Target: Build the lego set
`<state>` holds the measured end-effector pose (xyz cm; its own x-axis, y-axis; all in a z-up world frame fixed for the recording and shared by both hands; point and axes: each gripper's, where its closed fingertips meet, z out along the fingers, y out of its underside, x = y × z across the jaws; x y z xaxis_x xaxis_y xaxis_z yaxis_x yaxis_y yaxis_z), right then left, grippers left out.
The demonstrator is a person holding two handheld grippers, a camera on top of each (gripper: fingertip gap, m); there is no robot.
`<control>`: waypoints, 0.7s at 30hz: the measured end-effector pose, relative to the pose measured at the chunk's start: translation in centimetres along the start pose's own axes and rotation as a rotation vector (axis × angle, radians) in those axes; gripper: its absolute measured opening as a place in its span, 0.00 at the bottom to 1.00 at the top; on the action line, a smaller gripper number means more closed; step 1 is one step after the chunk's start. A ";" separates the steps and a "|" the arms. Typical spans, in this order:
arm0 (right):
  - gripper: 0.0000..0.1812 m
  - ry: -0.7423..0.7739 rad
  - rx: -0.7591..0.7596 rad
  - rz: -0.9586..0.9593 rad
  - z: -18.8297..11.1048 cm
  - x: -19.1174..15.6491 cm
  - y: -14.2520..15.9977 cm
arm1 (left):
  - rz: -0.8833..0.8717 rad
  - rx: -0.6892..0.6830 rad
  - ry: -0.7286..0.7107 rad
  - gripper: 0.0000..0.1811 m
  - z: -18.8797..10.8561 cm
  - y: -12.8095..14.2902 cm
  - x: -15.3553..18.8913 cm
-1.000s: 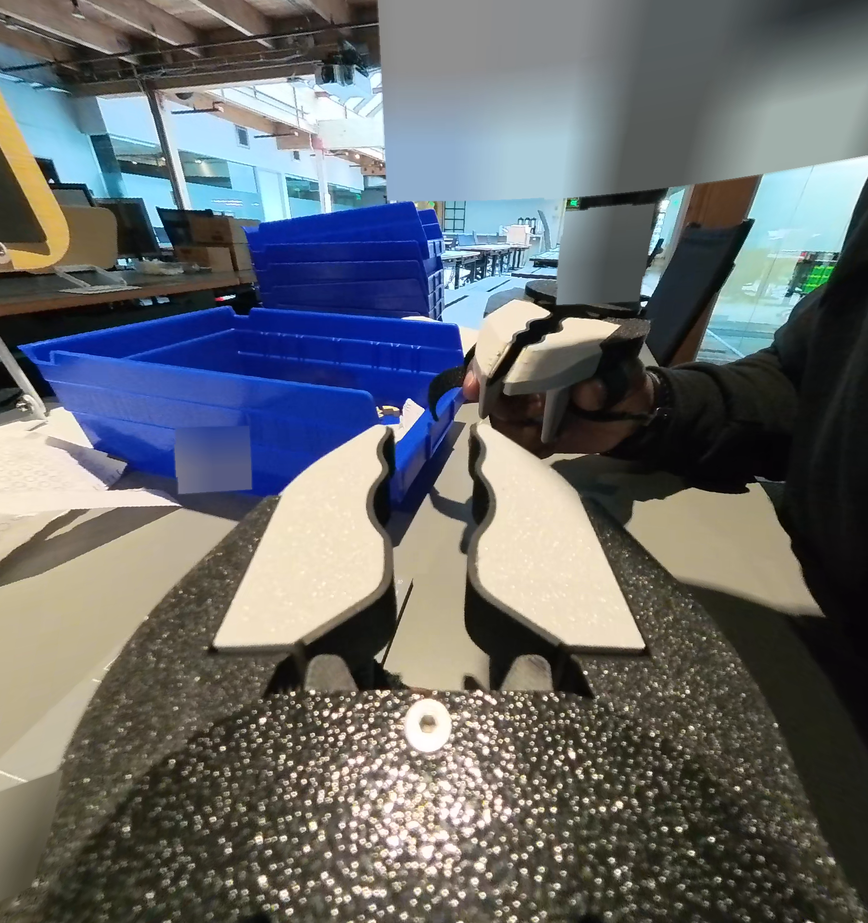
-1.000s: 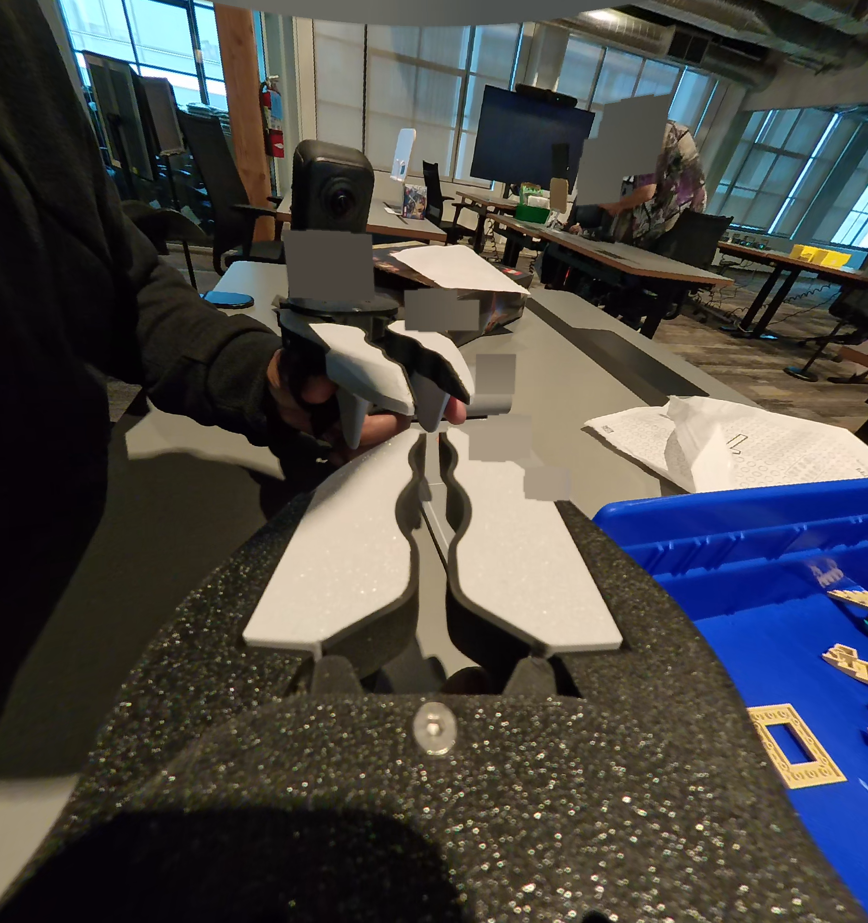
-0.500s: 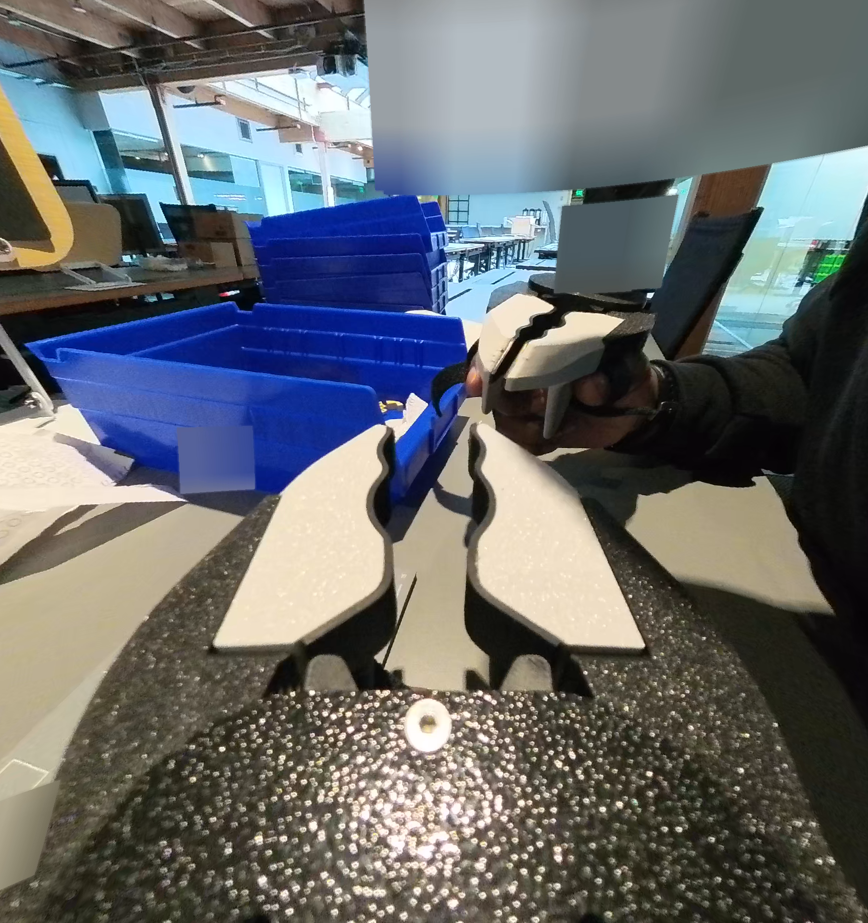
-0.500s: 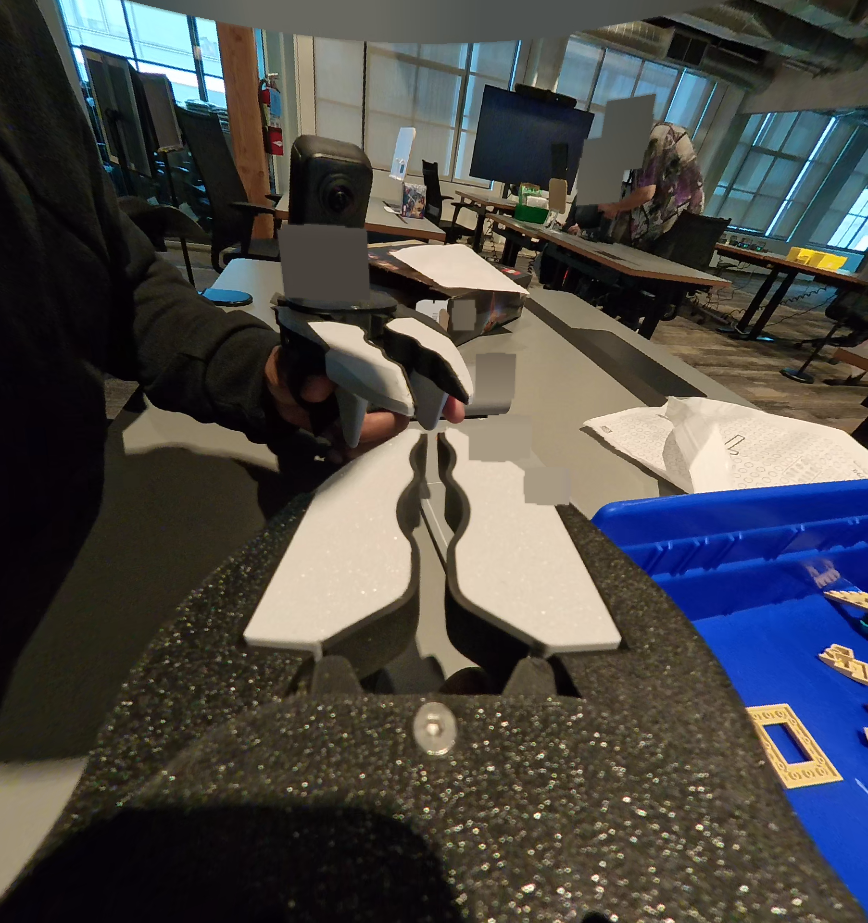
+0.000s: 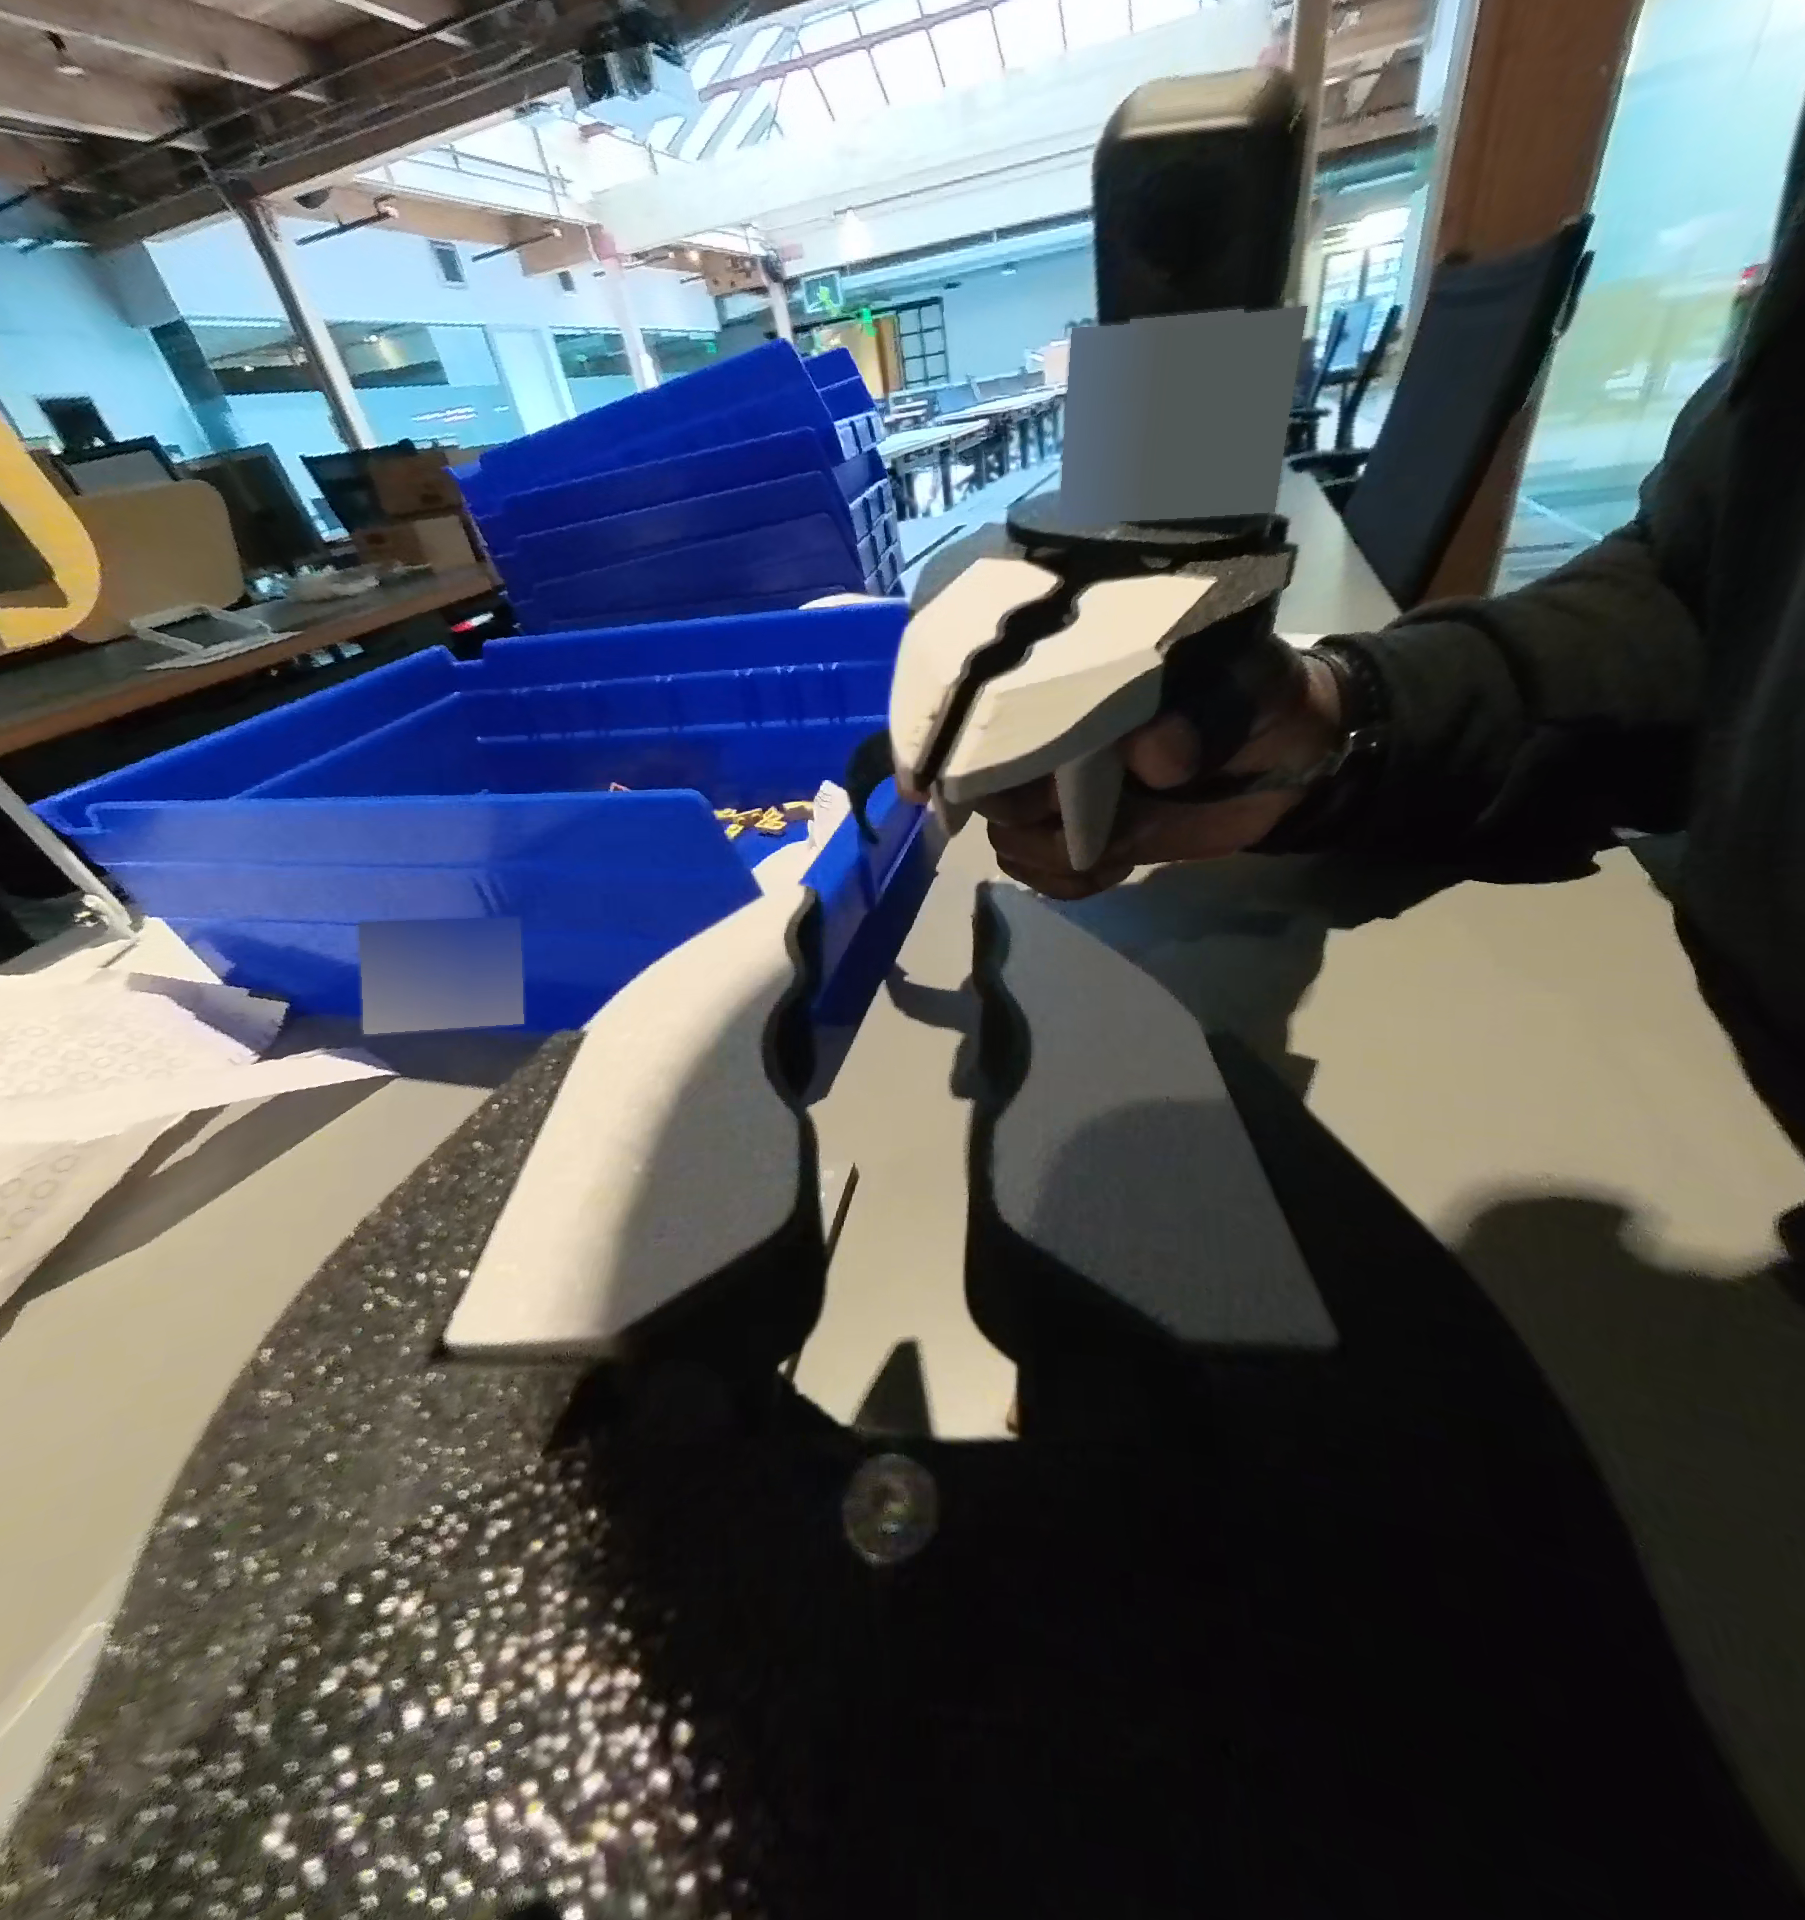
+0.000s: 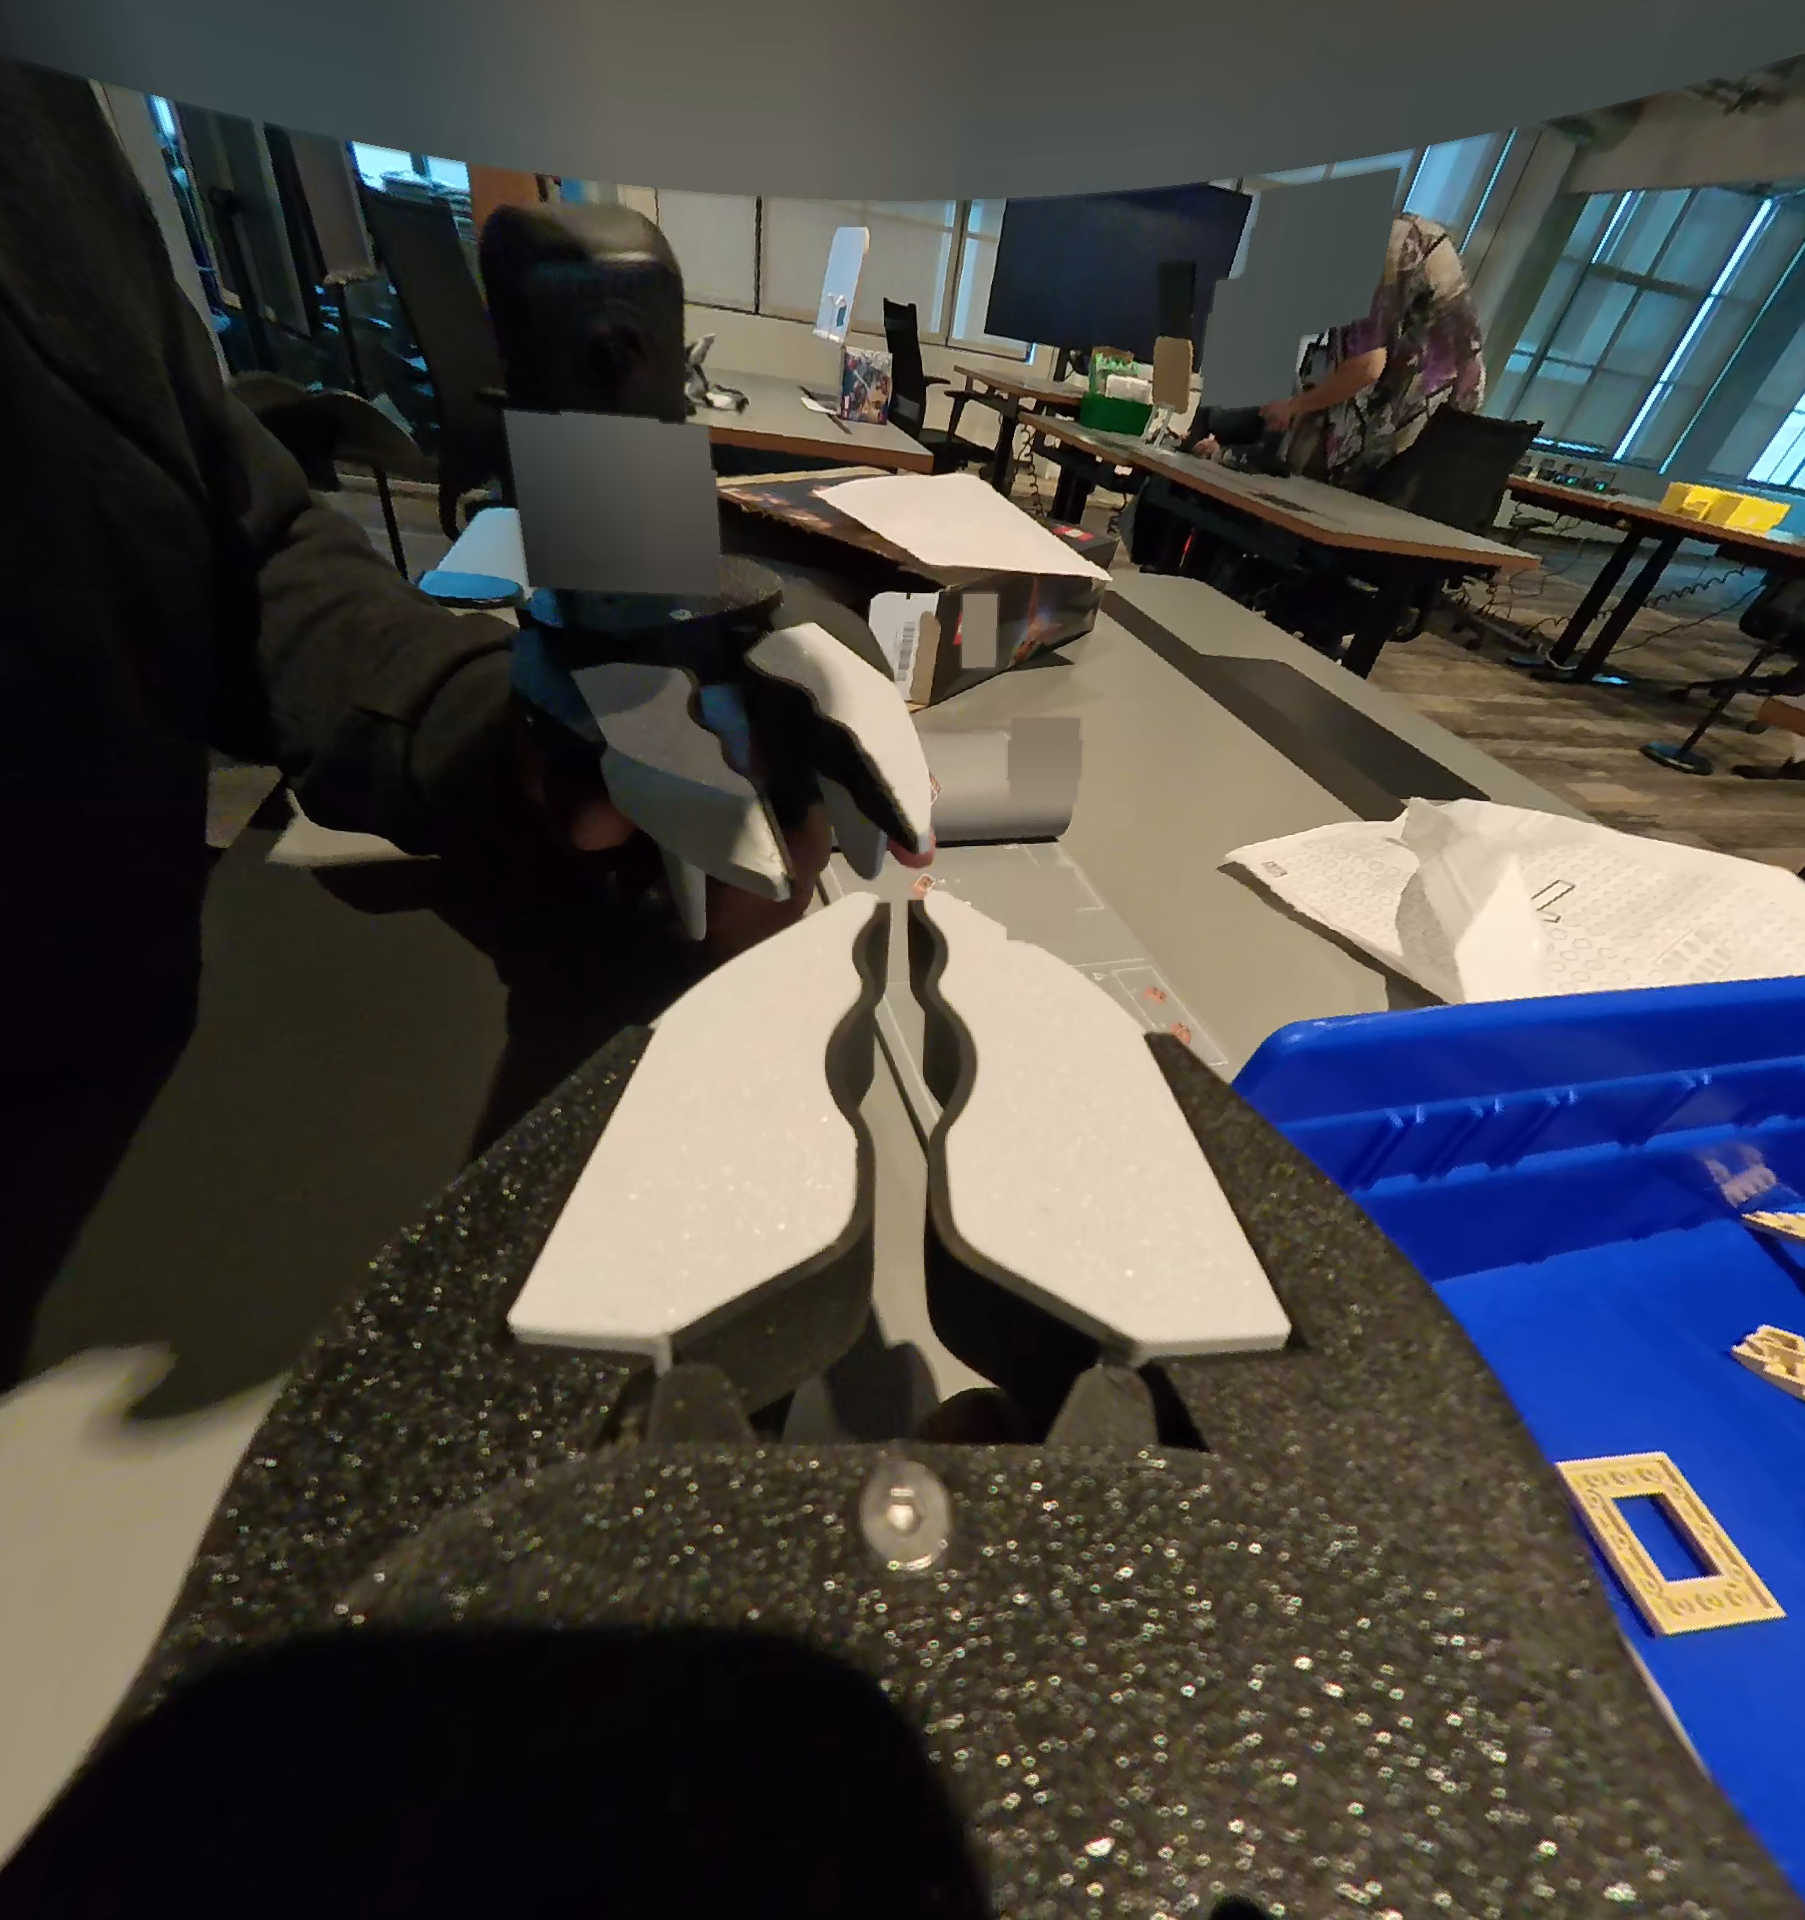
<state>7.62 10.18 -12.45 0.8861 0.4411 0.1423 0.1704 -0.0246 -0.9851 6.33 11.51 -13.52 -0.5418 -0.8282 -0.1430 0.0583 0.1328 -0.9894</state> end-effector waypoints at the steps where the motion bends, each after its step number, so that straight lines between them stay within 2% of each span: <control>1: 0.02 -0.001 -0.002 0.002 0.0 0.0 0.1 | 0.002 -0.002 -0.001 0.15 0.0 0.0 0.0; 21: 0.01 -0.016 -0.013 0.013 0.2 -0.2 0.5 | -0.012 0.007 -0.008 0.14 -0.2 -0.1 -0.3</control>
<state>7.42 10.28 -13.01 0.8812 0.4549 0.1283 0.1649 -0.0417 -0.9854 6.33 11.84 -13.41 -0.5355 -0.8343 -0.1314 0.0576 0.1192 -0.9912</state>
